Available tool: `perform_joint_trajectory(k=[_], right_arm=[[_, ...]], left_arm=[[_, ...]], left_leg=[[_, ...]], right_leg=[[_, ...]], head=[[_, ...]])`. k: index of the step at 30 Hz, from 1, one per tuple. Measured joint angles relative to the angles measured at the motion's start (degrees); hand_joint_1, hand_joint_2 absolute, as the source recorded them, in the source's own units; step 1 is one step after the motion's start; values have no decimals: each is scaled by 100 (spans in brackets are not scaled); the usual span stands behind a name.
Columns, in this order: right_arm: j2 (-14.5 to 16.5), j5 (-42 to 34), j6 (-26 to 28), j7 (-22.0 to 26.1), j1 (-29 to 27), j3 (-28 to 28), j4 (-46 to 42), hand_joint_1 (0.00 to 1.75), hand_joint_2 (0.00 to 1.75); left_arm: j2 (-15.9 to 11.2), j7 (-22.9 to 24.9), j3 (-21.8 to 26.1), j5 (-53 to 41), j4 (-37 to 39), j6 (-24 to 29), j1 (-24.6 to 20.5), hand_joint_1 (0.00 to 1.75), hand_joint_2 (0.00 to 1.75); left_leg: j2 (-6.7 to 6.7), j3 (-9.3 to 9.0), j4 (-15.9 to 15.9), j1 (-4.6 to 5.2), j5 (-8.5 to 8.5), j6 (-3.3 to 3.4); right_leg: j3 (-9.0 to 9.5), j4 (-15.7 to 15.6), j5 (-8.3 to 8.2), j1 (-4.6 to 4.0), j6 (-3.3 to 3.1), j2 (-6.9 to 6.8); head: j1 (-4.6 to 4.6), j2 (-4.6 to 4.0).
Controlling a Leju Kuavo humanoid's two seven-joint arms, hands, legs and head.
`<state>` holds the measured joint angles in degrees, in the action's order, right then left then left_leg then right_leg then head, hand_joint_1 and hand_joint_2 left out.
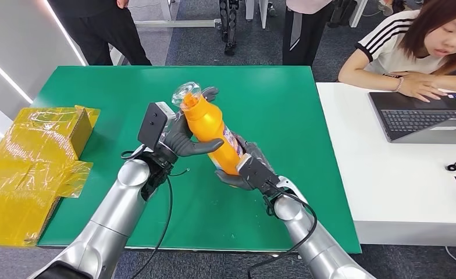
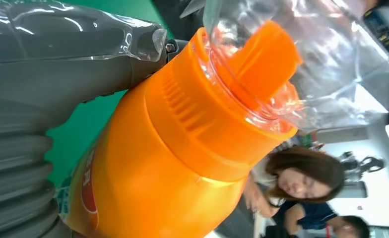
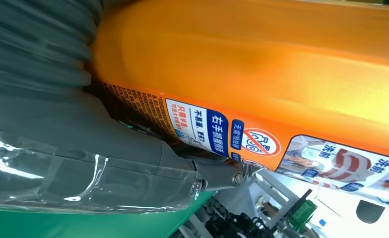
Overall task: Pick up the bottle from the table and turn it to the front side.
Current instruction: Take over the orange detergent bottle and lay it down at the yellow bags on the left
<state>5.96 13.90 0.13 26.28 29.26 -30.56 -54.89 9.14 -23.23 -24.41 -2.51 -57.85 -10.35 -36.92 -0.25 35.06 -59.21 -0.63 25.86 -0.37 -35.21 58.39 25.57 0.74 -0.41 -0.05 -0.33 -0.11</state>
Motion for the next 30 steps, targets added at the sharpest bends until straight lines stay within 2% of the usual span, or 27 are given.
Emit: perform_joint_trajectory(k=[3, 4, 10, 17, 21, 22, 23, 26, 27, 30], right_arm=[[-40, -54, -20, 25, 13, -34, 81, 175, 175], [-51, -79, -21, 35, 19, -52, 105, 175, 175], [-79, -190, 45, 68, 65, -165, 209, 175, 175], [-85, -178, 255, 132, 41, -268, 241, 175, 175], [-86, -146, 311, 135, -8, -283, 230, 175, 175], [-86, -138, 315, 134, -15, -284, 223, 169, 175], [-86, -129, 321, 133, -22, -284, 214, 148, 175], [-89, -87, 373, 130, -45, -284, 181, 22, 175], [-91, -71, 394, 127, -59, -284, 166, 0, 175], [-99, -16, 461, 101, -120, -263, 87, 0, 175]], left_arm=[[-36, 119, -73, 216, 23, -152, -14, 155, 175], [-43, 144, -91, 326, 31, -196, -17, 175, 175], [-49, 301, -114, 1325, 47, -528, -15, 175, 175], [-25, 784, -155, 2911, 38, -927, 21, 175, 175], [-25, 846, -205, 3123, 30, -935, 53, 175, 175], [-26, 850, -212, 3148, 27, -934, 58, 175, 175], [-28, 855, -216, 3178, 22, -934, 64, 175, 175], [-29, 872, -224, 3287, -8, -931, 91, 175, 175], [-29, 880, -228, 3319, -23, -930, 100, 175, 175], [-27, 903, -259, 3407, -44, -924, 116, 175, 175]], left_leg=[[0, 0, 0, 0, 0, 0], [0, 0, 0, 0, 0, 0], [0, 0, 0, 0, 0, 0], [3, -1, 0, 0, 0, 0], [8, -1, -1, 0, 0, 0], [8, -2, -1, 0, 0, 0], [8, -2, -1, 0, 0, 0], [8, -2, -1, 0, 0, 0], [8, -2, -1, 0, 0, 0], [8, -2, -1, 0, 0, 0]], right_leg=[[0, 0, 0, 0, 0, 0], [0, 0, 0, 0, 0, 0], [-1, 0, 0, 0, 0, 0], [-4, 0, 0, 0, 0, 4], [-4, 0, -1, 0, -1, 10], [-5, 0, -1, 0, -1, 10], [-5, 0, -1, 0, -1, 10], [-5, 0, 0, 0, -1, 11], [-6, 0, 0, 0, -1, 11], [-6, 0, 0, 0, -1, 11]], head=[[0, 0], [1, 0], [1, 0], [2, 0], [1, 0], [1, 0], [1, 0], [0, 0], [0, 0], [0, 0]])
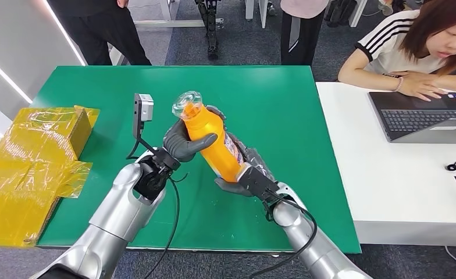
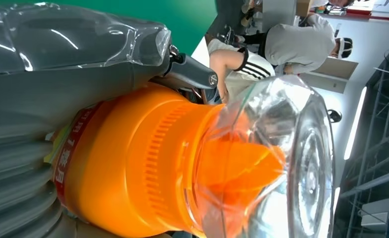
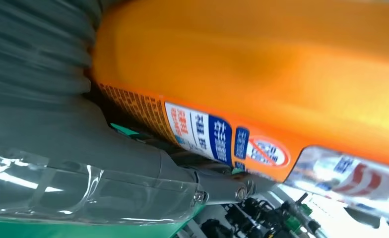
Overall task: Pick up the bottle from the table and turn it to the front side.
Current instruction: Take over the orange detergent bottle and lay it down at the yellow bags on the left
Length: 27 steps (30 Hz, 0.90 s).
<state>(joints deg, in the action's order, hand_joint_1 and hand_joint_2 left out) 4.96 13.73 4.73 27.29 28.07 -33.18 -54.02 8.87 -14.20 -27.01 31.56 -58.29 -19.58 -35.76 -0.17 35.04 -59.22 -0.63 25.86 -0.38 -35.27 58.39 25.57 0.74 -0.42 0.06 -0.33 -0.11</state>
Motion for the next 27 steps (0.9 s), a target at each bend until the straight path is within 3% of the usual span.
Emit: perform_joint_trajectory(k=[10, 20, 27], right_arm=[[-110, 119, 141, -80, -501, 288, -506, 0, 175], [-589, -220, 354, 97, -1165, 750, -1492, 0, 175], [-903, -368, 485, 122, -1735, 985, -2445, 0, 175]], left_arm=[[-64, -397, -88, -701, 0, 491, -3, 175, 175], [-646, -1386, -27, -3320, -101, 1463, -16, 175, 175], [-1111, -1591, -33, -4624, -188, 2110, -208, 175, 175]], left_leg=[[-1, 3, 1, 0, 1, 0], [-3, 3, 1, 0, 0, 0], [-1, 2, 2, -1, 3, -3]], right_leg=[[1, 0, 0, 0, 0, -1], [1, 1, 0, 0, 0, -4], [0, 1, 1, 0, 0, -2]], head=[[1, 0], [1, 0], [1, 0]])
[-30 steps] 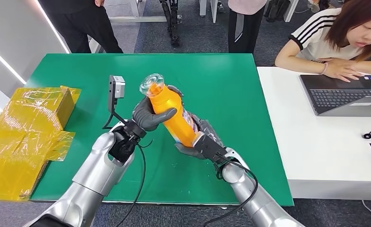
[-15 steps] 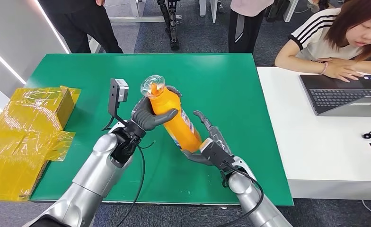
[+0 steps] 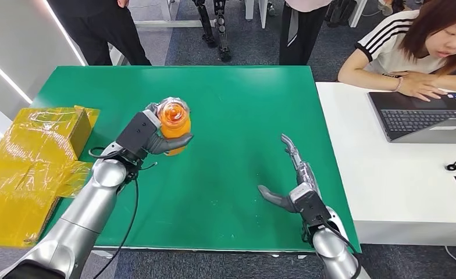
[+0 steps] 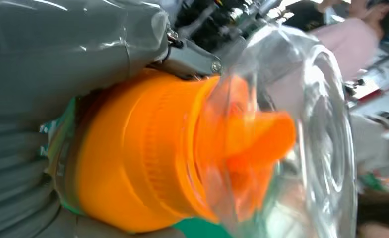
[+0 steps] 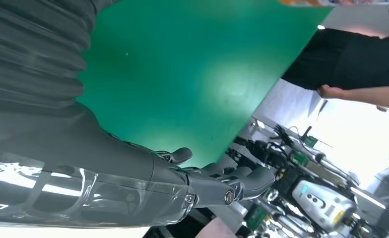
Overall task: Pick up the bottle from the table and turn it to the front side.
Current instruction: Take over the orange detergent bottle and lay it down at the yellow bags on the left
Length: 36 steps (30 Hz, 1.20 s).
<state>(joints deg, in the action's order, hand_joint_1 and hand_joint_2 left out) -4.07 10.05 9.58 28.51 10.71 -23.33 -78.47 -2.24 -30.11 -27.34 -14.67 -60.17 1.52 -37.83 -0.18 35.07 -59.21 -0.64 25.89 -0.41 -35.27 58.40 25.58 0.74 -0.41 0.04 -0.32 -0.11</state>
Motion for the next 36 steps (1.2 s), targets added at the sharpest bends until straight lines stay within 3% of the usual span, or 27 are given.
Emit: perform_joint_trajectory(k=[4, 10, 16, 24, 27, 36], right_arm=[[-205, -106, 113, 36, -313, 106, -481, 0, 175], [-378, -132, 185, 85, -565, 200, -899, 0, 175], [-386, -60, 357, 179, -849, 344, -1378, 0, 175], [-386, 116, 353, 261, -1337, 655, -1956, 0, 175], [-386, 134, 359, 295, -1521, 776, -2121, 0, 175], [-336, 299, 248, 421, -2145, 1046, -2645, 0, 175]], left_arm=[[-476, 25, -79, -1151, -108, 706, -288, 175, 175], [-1014, 181, -160, -1838, -270, 1057, -525, 175, 175], [-1941, 678, -299, -3741, -547, 1569, -669, 175, 175], [-2945, 1535, -582, -5668, -767, 1327, -367, 175, 175], [-3219, 1695, -627, -5869, -825, 1192, -148, 175, 175], [-3738, 1845, -644, -5796, -809, -65, 667, 175, 175]], left_leg=[[12, -3, 1, -1, 0, -1], [18, -3, 2, -1, 0, -2], [39, -5, 6, -2, 2, -5], [42, -5, 11, -1, 5, -9], [38, -4, 11, -1, 6, -10], [41, -3, 12, -1, 11, -15]], right_leg=[[0, 1, -1, -1, -2, 10], [0, 4, -1, -1, -3, 15], [-10, 5, -1, -1, -7, 37], [-11, 5, 2, -1, -8, 40], [-13, 3, 4, -1, -7, 35], [-12, 3, 8, 0, -9, 37]], head=[[-1, 0], [1, 0], [-1, 0], [-1, 0], [0, 0], [-1, 0]])
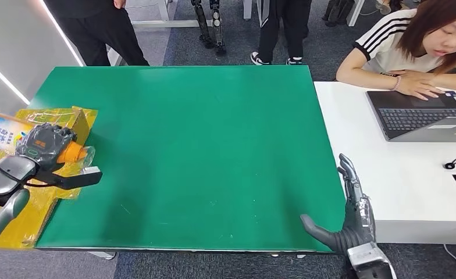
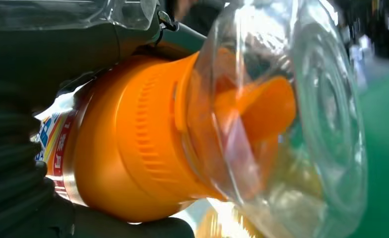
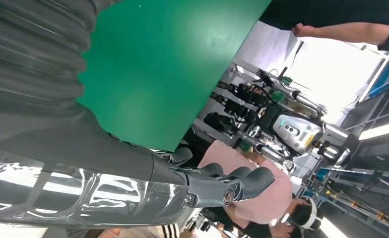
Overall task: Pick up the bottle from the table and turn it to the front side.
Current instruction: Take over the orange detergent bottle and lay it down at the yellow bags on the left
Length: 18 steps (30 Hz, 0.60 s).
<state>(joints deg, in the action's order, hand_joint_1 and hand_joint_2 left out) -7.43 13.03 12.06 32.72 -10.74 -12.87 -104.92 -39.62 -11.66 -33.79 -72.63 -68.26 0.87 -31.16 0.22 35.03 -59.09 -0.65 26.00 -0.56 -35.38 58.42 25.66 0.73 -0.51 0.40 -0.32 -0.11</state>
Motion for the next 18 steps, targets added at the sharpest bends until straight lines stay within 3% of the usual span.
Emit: perform_joint_trajectory(k=[6, 12, 18], right_arm=[[149, 204, -197, -38, -107, 73, -137, 0, 175], [229, 238, -277, -48, -105, 117, -175, 0, 175], [236, 185, -333, -65, 18, 114, -163, 0, 175]], left_arm=[[5, 21, 23, 112, 367, -326, 516, 175, 175], [161, -60, 26, 101, 669, -325, 636, 175, 175], [752, -487, 3, 85, 1401, -36, 328, 175, 175]], left_leg=[[-2, 0, 0, -2, 0, -1], [-6, 0, -1, 0, 0, -1], [-34, -2, -2, 4, -4, 5]], right_leg=[[0, 0, 5, -1, -3, -3], [3, -1, 3, 0, -2, -5], [13, -3, 4, 3, -1, -40]], head=[[1, 0], [2, 0], [1, 0]])
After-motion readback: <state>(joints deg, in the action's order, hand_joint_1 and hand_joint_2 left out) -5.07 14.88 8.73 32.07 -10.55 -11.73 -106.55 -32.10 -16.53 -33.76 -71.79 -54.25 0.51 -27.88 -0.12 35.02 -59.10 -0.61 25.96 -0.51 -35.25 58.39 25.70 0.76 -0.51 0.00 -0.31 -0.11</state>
